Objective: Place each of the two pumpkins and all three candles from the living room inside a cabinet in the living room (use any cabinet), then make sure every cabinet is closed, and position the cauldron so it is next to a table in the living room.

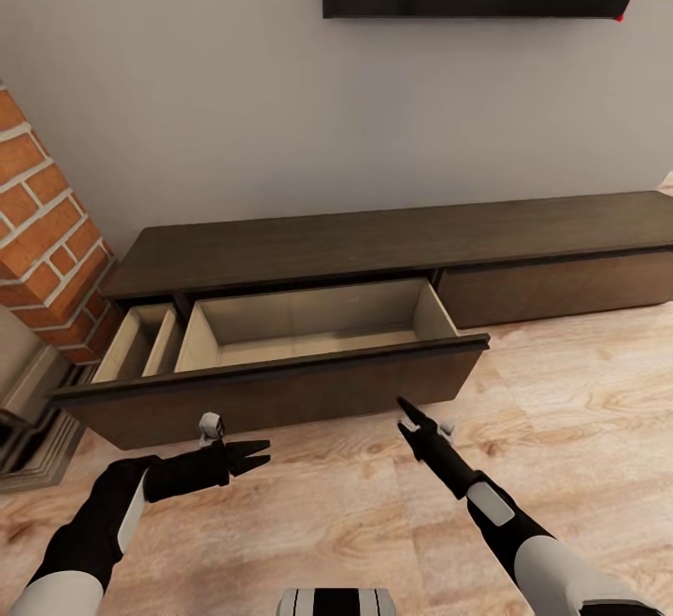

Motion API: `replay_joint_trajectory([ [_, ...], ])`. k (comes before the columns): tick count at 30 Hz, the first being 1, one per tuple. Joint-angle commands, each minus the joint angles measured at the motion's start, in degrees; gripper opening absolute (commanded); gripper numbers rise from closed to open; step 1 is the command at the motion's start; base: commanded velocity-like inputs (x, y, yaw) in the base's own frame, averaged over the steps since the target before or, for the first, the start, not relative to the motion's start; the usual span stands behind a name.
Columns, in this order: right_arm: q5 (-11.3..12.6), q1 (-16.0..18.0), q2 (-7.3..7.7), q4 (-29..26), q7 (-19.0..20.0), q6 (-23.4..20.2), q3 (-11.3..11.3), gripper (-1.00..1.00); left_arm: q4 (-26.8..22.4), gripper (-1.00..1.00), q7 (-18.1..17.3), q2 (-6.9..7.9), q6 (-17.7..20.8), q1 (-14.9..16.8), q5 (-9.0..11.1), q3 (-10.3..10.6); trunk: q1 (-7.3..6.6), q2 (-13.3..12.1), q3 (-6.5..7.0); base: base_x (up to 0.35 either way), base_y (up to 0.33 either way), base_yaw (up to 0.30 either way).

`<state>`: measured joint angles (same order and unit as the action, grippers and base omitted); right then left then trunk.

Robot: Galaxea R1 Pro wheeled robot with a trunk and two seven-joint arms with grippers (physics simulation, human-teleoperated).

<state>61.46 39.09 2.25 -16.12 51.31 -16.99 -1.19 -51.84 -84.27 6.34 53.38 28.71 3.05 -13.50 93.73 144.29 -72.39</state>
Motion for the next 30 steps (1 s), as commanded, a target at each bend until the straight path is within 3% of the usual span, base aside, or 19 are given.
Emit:
replay_joint_trajectory([
  [1, 0.2, 0.0, 0.03, -0.1, -0.4, -1.4, -0.1, 1.0, -0.1, 1.0, -0.2, 0.06, 0.6, 0.0, 0.0, 0.0, -0.01, 0.0, -0.04, 0.0, 0.0, 0.0],
  [7, -2.0, 0.0, -0.08, -0.2, -1.2, -6.1, -0.1, 1.0, -0.2, 1.0, -0.1, 0.15, 0.8, 0.0, -0.2, 0.2, -0.01, 0.0, -0.04, 0.0, 0.0, 0.0],
  [15, -3.0, 0.0, 0.03, -0.2, -1.8, -13.2, -0.1, 1.0, 0.0, 1.0, -0.2, 0.24, 1.0, 0.0, -0.2, 0.4, -0.22, -0.1, 1.73, 0.0, 0.0, 0.0],
  [23, -10.0, 0.0, 0.03, 0.6, -1.8, -18.4, -0.1, 1.0, -0.1, 1.0, -0.2, 0.17, 3.1, 0.0, -0.3, 4.6, -0.42, -0.2, 3.5, 0.0, 0.0, 0.0],
  [30, -13.3, 0.0, 0.0, 0.3, -5.7, -23.2, -0.1, 1.0, 0.1, 1.0, -0.1, 0.11, 3.3, 0.0, -0.3, 7.0, -0.6, -0.3, 5.05, 0.0, 0.0, 0.0],
])
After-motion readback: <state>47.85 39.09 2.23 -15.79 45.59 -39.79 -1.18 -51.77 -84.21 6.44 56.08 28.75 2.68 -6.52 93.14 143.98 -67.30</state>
